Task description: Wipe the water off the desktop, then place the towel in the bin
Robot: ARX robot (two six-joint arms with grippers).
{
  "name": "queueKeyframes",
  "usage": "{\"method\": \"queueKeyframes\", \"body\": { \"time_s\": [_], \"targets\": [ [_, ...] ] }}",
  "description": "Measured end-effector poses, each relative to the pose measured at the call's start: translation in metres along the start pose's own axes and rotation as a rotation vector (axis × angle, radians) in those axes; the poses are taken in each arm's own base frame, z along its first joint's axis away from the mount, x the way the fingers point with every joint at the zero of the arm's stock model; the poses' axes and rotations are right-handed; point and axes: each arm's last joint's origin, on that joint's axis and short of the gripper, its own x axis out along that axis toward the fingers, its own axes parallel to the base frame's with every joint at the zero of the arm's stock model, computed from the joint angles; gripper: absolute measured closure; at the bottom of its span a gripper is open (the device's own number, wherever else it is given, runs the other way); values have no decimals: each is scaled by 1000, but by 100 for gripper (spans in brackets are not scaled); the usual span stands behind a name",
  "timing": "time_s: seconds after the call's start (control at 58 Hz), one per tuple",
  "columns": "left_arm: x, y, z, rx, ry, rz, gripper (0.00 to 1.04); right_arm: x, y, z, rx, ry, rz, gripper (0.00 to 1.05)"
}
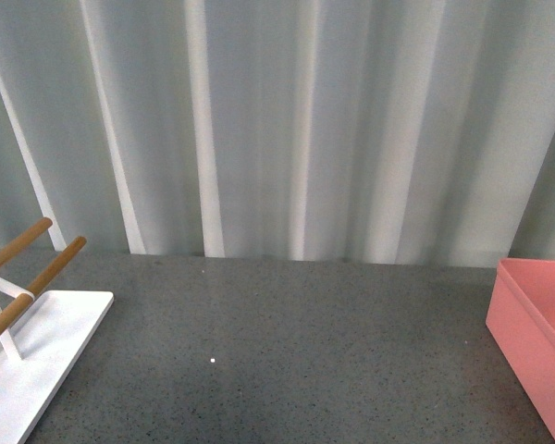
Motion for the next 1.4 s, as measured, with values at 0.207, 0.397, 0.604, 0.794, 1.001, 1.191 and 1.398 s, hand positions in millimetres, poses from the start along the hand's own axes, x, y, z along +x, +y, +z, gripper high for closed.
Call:
{"method": "queueKeyframes", "body": {
  "time_s": [0.207,0.397,0.604,0.794,1.001,1.191,1.398],
  "targets": [
    [0,0,0,0,0,0,7,0,0,0,0,0,0,7],
    [0,0,0,1,0,3,7,11,12,-28,134,-469,274,28],
    [0,0,0,2,0,0,7,-25,21,-64,159,-997,258,64],
    [0,0,0,2,0,0,7,-32,30,-103,159,-978,263,99],
    [0,0,0,2,0,0,7,-47,42,-136,161,-983,263,101],
    [0,0,0,2,0,0,7,-53,42,-155,160,-982,265,101],
    [0,0,0,2,-1,0,7,-52,43,-174,160,-979,265,101]
  ]
}}
